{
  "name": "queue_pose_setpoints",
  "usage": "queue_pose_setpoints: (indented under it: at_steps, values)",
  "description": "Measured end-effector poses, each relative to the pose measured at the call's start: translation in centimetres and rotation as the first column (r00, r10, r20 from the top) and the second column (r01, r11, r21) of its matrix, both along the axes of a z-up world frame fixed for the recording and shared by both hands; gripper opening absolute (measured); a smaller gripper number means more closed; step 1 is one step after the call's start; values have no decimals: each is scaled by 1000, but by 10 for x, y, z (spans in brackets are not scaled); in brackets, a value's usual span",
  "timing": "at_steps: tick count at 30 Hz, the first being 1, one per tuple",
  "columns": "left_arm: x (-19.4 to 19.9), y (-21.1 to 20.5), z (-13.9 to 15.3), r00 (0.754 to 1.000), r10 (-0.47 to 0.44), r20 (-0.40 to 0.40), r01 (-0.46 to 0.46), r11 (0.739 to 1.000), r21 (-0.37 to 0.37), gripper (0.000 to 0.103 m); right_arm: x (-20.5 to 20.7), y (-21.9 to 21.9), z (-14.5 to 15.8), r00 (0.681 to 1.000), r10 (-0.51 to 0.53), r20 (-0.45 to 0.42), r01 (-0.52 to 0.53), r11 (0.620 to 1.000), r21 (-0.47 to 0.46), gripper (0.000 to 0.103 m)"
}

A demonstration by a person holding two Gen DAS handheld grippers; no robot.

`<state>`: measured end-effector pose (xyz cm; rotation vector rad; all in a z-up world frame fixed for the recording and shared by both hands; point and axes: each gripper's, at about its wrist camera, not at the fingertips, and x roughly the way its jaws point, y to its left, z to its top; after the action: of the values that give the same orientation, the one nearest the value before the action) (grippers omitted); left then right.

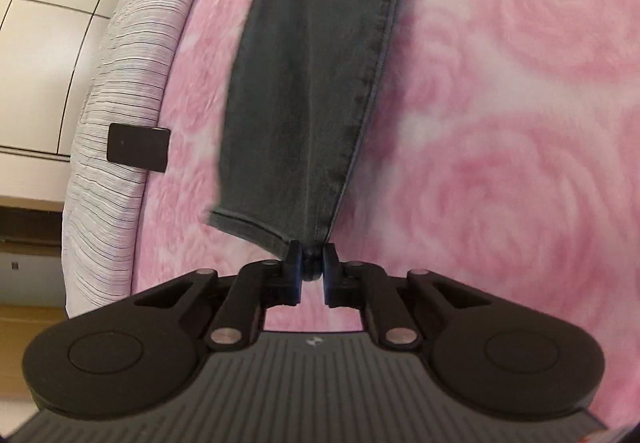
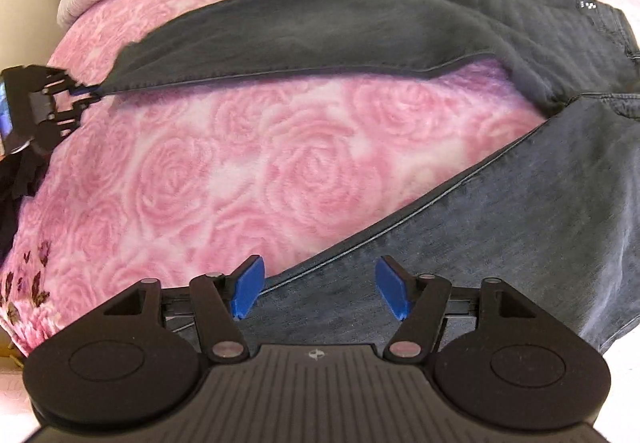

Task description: Fold clothes

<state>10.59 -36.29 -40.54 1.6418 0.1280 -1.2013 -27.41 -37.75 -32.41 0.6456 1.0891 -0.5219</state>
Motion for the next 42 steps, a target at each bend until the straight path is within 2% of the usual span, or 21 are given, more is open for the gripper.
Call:
queue_pose_setpoints:
  at_steps: [3,6,9,11,13,15,17,19,20,22,23,24,25,27,29,30,31,34,36,40,42]
  values:
    - [4,2,-15,1000,17,-8,-16,997,82,4,-5,-3,0,999,-36,-4,36,999,9,67]
    - [7,8,-16,998,52,-20,-50,994,96,7,-12,-2,3,998,-66,-13,66,998,0,68]
    - [8,22,1,982,156,-109,-149,986,70,12,-24,4,8,995,-100,-18,100,995,-16,71]
    - [-5,39,17,953,215,-212,-205,976,67,13,-34,12,8,991,-129,-28,128,992,-15,71]
    - [-23,58,33,907,261,-331,-249,965,79,18,-42,21,7,988,-151,-38,151,988,-15,72]
    - [-47,77,49,838,281,-468,-259,959,114,27,-50,33,5,984,-171,-47,170,985,-10,72]
    - [-73,96,56,754,294,-587,-243,956,167,35,-57,42,0,981,-187,-57,187,982,5,73]
    - [-100,113,55,649,323,-689,-218,946,238,39,-64,51,-5,977,-202,-74,204,979,25,73]
    - [-114,120,52,608,333,-720,-198,943,269,40,-69,55,-8,974,-211,-79,214,976,32,73]
    - [-141,130,44,566,348,-748,-148,935,322,44,-78,62,-12,969,-230,-91,234,972,35,74]
    - [-154,134,38,563,357,-746,-136,930,343,45,-83,65,-15,966,-241,-98,245,969,38,74]
    - [-164,138,32,567,365,-738,-136,926,353,50,-89,67,-17,963,-252,-101,257,965,47,74]
    - [-172,141,29,570,366,-735,-142,925,351,60,-95,68,-20,960,-262,-103,269,962,57,74]
    - [-180,143,27,570,376,-730,-171,924,341,66,-106,70,-25,954,-281,-107,289,954,73,75]
    - [-182,142,29,568,388,-726,-194,920,340,44,-117,70,-27,951,-288,-112,297,952,75,75]
    - [-182,142,30,564,388,-729,-192,920,342,17,-122,70,-26,950,-293,-109,302,951,70,75]
    - [-180,142,33,566,385,-729,-187,921,341,7,-128,69,-25,948,-299,-107,307,949,66,75]
    - [-177,145,42,603,350,-717,-169,934,314,5,-144,66,-23,943,-320,-95,326,944,58,76]
    - [-170,147,47,628,355,-692,-206,934,292,4,-153,63,-21,938,-337,-87,342,938,57,76]
    - [-165,144,46,614,403,-678,-250,915,317,5,-171,58,-14,932,-355,-70,359,932,45,76]
    - [-174,144,44,641,390,-662,-225,919,324,5,-178,55,-11,932,-356,-69,359,932,43,76]
